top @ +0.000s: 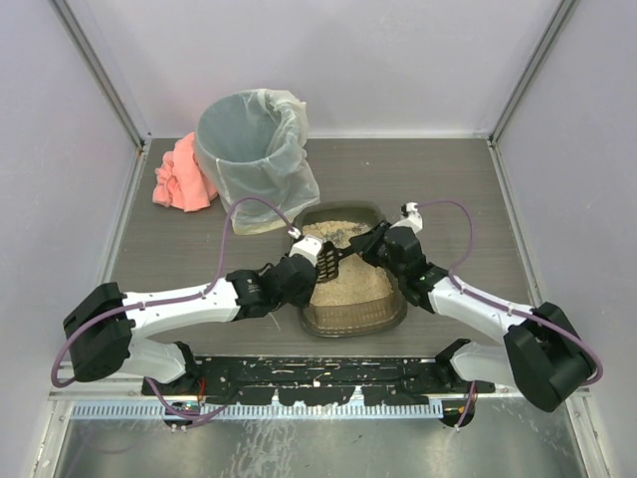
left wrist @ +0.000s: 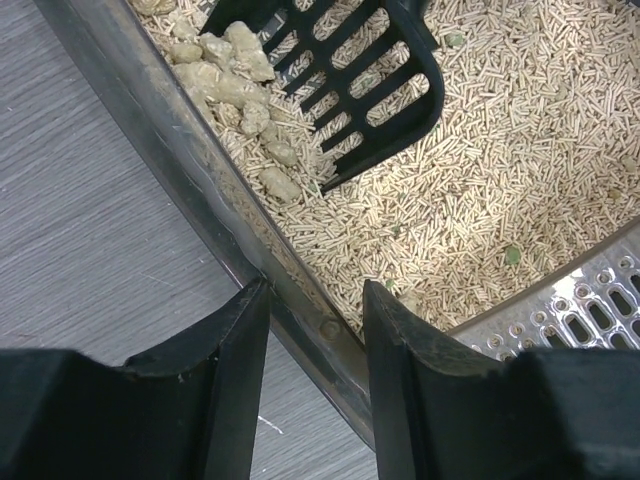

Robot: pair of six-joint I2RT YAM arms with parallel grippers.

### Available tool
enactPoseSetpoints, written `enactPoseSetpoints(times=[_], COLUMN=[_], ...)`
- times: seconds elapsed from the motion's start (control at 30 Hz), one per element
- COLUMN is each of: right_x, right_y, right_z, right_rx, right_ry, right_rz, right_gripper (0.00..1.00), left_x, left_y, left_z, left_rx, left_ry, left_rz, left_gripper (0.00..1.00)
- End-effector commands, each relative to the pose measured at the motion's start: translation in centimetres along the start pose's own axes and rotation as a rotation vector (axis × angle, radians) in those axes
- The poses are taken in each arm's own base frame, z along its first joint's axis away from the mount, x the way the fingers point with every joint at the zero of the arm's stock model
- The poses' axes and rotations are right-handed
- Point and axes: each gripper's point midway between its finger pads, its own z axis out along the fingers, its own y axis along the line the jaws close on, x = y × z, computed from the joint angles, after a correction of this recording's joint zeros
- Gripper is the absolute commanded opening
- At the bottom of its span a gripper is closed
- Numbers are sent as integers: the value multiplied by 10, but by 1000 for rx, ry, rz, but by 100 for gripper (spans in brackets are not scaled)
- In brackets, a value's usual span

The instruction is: Clean the litter box

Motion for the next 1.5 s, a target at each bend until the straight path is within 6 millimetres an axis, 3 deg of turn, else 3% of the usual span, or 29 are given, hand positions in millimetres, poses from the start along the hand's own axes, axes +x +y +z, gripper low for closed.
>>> enactPoseSetpoints(times=[0.0, 0.13, 0.27, 0.87, 1.17, 1.47], right_x=[18, 5, -5, -33, -51, -67], right_y=[5, 3, 2, 8, 0, -12], right_z=[-15, -23, -28, -45, -57, -71], right_rx=[-34, -19, -18, -81, -82, -132], right_ry=[23, -33, -82, -175, -208, -216], right_rz=[126, 120, 129, 189, 213, 268], right_gripper=[1, 1, 1, 1, 1, 1], left_x=[-33, -59, -80, -75, -75, -75], left_y=[-19, -10, 4, 80, 89, 90], left_z=[-12, -40, -68, -141, -160, -164], left_rx=[80, 73, 43, -142, -138, -138], left_ry=[-88, -175, -244, -349, -369, -362], left_rz=[-49, -77, -87, -78, -89, -88], left_gripper=[47, 70, 80, 87, 87, 87])
